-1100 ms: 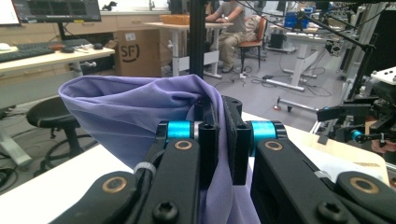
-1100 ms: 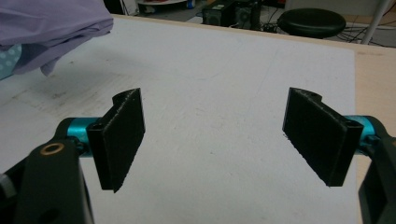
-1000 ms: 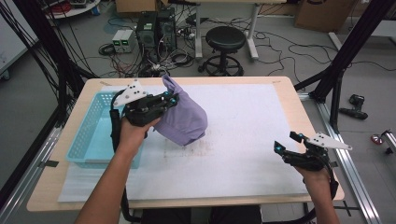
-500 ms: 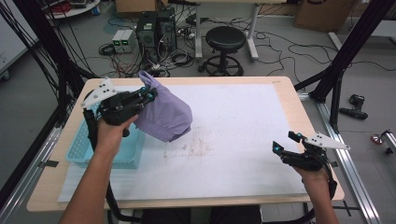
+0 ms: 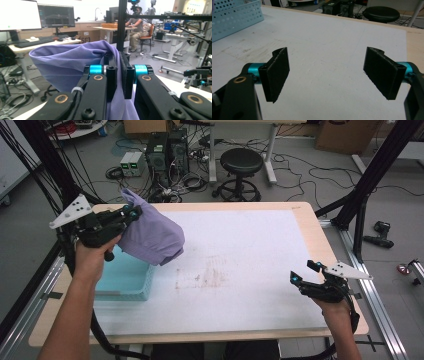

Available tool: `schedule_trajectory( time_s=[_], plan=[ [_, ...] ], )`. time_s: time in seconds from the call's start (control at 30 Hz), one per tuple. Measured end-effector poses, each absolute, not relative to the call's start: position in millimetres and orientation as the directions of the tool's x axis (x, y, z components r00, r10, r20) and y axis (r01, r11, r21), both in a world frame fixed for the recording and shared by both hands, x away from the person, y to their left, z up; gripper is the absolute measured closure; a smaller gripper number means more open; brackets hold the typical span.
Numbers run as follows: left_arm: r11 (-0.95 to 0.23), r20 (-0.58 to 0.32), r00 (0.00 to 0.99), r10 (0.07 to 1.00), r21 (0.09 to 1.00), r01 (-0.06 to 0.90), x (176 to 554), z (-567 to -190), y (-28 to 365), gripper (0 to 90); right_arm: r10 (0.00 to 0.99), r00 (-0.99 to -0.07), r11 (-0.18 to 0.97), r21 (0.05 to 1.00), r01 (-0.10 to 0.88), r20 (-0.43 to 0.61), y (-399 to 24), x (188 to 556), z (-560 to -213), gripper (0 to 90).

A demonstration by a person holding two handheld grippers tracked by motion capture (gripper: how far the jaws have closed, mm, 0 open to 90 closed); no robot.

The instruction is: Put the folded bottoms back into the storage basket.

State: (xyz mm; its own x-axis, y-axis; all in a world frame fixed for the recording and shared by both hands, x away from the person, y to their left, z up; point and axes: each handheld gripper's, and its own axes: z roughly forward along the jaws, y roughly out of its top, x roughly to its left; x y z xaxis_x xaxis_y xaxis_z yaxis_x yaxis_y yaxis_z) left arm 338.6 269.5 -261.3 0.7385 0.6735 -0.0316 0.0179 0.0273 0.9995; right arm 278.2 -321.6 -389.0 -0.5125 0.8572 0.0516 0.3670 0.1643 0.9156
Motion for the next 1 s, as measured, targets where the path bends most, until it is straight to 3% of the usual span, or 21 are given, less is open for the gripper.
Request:
schedule_trajectory(
  time_s=[0.57,0.67,0.7,0.73,0.77,0.8,0.83,1.0],
  plan=[
    [0.031,-0.059,0.678,0.733,0.998,0.053,337,-268,318,85.6,0.855,-0.516,0.172,0.911,0.374,0.051,-318,279,-390,20.8],
    [0.031,-0.097,0.623,0.776,0.993,0.116,343,-279,331,85.0,0.853,-0.52,0.179,0.91,0.374,0.046,-316,279,-391,20.9],
    [0.015,-0.125,0.512,0.85,0.977,0.213,350,-292,344,80.6,0.853,-0.52,0.18,0.91,0.374,0.045,-316,278,-391,20.9],
    [0.021,-0.137,0.429,0.893,0.964,0.264,353,-298,351,64.1,0.852,-0.522,0.18,0.91,0.373,0.046,-315,278,-391,20.9],
    [0.032,-0.146,0.329,0.933,0.945,0.327,356,-304,357,41.2,0.852,-0.521,0.181,0.909,0.377,0.046,-315,278,-391,20.9],
    [0.032,-0.146,0.329,0.933,0.945,0.327,356,-304,357,29.1,0.851,-0.524,0.184,0.909,0.373,0.043,-314,279,-391,20.9],
    [0.062,-0.145,0.24,0.96,0.944,0.325,352,-310,368,28.1,0.851,-0.524,0.185,0.909,0.374,0.042,-314,279,-391,20.9],
    [0.109,-0.17,0.241,0.955,0.963,0.247,341,-308,377,28.2,0.848,-0.529,0.191,0.908,0.373,0.039,-311,280,-391,20.9]
  ],
)
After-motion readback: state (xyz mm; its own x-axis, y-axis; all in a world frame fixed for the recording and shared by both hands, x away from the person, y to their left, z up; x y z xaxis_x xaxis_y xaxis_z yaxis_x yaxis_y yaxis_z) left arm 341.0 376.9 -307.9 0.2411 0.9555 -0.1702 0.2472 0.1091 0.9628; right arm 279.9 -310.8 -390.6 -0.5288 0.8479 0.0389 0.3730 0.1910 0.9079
